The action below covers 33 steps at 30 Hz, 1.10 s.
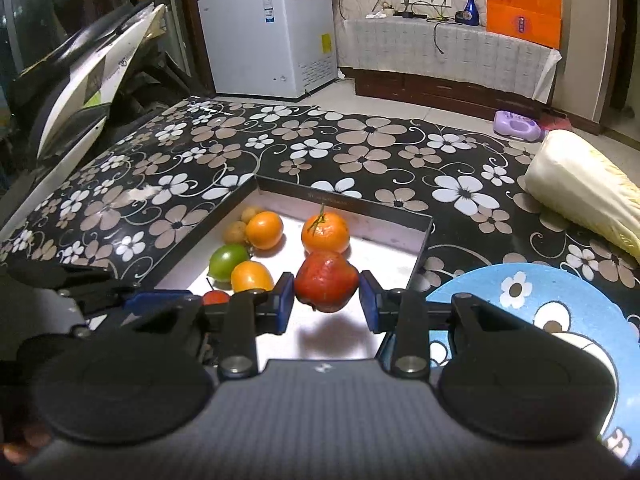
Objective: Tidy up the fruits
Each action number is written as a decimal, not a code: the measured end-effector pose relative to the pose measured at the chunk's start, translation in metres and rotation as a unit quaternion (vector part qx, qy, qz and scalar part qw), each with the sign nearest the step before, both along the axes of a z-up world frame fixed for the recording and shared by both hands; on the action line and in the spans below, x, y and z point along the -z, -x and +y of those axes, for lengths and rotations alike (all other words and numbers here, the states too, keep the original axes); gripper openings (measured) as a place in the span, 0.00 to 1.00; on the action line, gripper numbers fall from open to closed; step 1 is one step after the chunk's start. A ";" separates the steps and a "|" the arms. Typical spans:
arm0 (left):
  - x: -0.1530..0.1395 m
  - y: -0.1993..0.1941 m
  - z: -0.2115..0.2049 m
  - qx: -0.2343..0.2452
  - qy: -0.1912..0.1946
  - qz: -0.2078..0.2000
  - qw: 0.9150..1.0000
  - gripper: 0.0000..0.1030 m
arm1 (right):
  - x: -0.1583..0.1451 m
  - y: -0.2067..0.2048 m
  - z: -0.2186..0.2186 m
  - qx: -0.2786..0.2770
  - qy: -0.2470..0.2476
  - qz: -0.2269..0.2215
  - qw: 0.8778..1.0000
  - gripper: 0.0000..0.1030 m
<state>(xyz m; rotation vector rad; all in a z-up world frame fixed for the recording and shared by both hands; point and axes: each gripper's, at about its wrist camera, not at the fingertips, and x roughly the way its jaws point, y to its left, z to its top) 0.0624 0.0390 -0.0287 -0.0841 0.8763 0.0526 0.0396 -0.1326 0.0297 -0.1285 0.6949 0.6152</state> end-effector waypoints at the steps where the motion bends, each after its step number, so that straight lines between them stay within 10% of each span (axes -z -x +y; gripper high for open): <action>1: 0.000 -0.001 0.001 -0.001 0.001 0.001 1.000 0.51 | 0.000 0.000 -0.001 0.000 0.000 0.000 1.000 0.37; 6: 0.001 -0.002 0.002 -0.004 0.000 0.000 1.000 0.36 | -0.002 0.002 -0.004 -0.001 -0.002 -0.001 1.000 0.37; 33: -0.027 0.014 -0.013 -0.006 -0.013 -0.026 1.000 0.36 | -0.015 0.014 -0.012 -0.013 -0.042 -0.008 0.999 0.37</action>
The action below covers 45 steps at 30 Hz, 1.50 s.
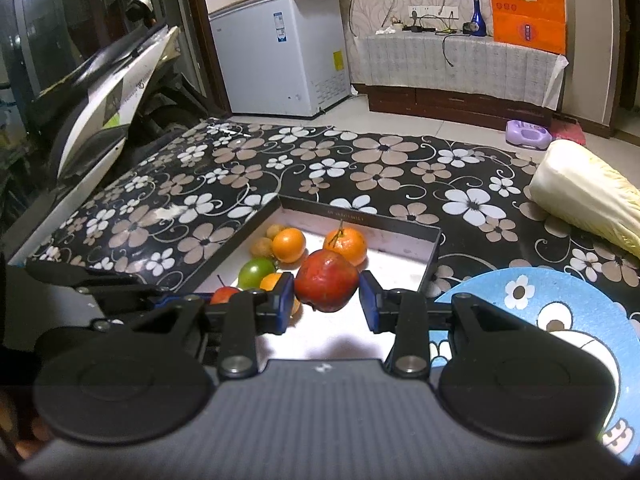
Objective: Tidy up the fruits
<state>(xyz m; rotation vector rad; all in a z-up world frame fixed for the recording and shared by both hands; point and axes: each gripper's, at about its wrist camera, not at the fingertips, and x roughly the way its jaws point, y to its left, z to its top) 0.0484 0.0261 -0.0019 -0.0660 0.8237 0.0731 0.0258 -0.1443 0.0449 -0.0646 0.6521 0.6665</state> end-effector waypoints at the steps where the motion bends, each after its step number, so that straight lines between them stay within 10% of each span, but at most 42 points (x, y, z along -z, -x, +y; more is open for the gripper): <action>1: -0.001 0.000 -0.001 0.001 0.000 -0.001 1.000 0.36 | -0.001 0.000 -0.001 0.000 -0.001 0.000 1.000 0.37; 45: -0.014 0.004 -0.074 0.071 0.014 -0.037 0.997 0.36 | -0.010 0.005 -0.052 0.037 -0.008 -0.011 0.999 0.37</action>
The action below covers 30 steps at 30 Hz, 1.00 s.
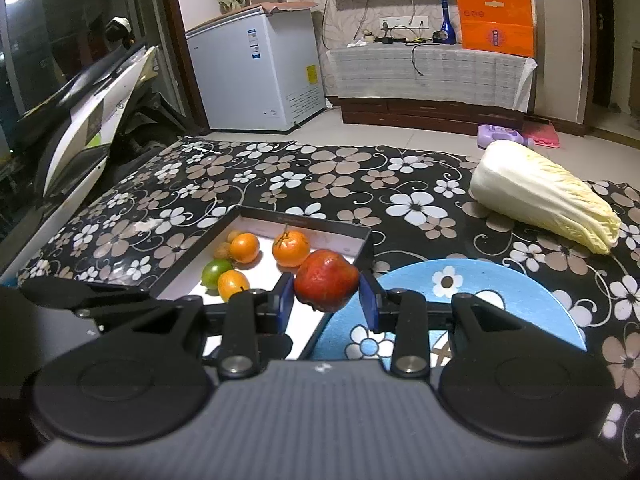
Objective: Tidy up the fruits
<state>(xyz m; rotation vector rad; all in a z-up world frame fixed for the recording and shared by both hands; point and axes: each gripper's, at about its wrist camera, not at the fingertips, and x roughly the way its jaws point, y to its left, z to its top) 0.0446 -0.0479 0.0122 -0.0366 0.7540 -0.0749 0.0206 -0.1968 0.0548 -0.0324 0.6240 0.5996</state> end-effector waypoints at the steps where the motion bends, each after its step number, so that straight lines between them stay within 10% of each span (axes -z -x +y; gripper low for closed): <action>1: 0.000 0.000 -0.002 0.002 0.000 0.000 1.000 0.36 | 0.000 0.000 -0.001 0.001 0.001 0.000 1.000 0.37; 30: 0.004 -0.002 -0.034 0.034 0.006 -0.002 0.999 0.36 | 0.002 0.002 -0.030 0.017 0.005 0.004 1.000 0.37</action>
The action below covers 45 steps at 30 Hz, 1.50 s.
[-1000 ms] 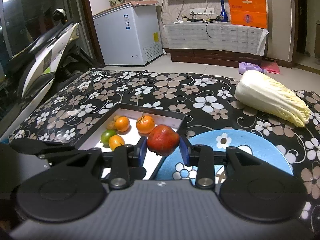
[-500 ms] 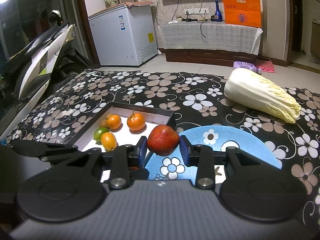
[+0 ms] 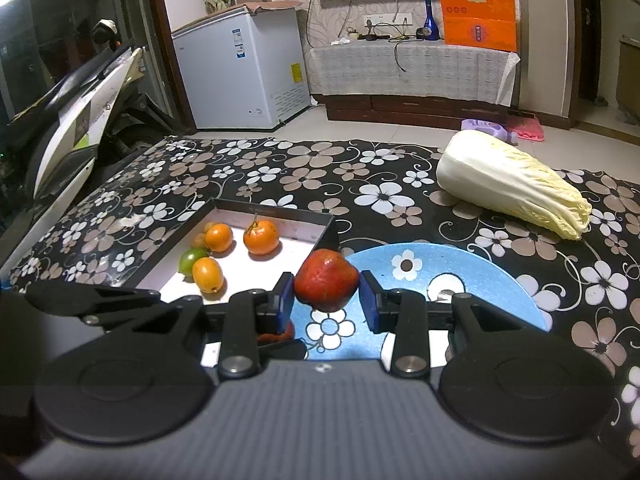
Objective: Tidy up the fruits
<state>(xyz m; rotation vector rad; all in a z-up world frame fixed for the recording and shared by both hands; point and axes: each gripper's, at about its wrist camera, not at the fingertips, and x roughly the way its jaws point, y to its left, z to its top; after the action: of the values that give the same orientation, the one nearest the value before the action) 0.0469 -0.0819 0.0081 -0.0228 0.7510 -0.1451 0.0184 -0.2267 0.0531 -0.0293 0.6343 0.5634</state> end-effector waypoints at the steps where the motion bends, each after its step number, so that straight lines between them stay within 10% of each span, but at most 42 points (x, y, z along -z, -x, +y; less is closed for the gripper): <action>1: 0.000 0.000 -0.001 0.001 0.000 0.000 1.000 0.36 | 0.000 0.000 0.000 0.000 0.000 0.000 1.000 0.37; 45: 0.007 -0.001 -0.023 0.028 0.001 0.003 1.000 0.36 | 0.003 0.001 -0.020 0.017 0.005 0.004 1.000 0.37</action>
<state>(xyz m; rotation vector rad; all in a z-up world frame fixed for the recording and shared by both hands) 0.0481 -0.1047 0.0014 -0.0049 0.7580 -0.1997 0.0169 -0.2472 0.0497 -0.0256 0.6447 0.5284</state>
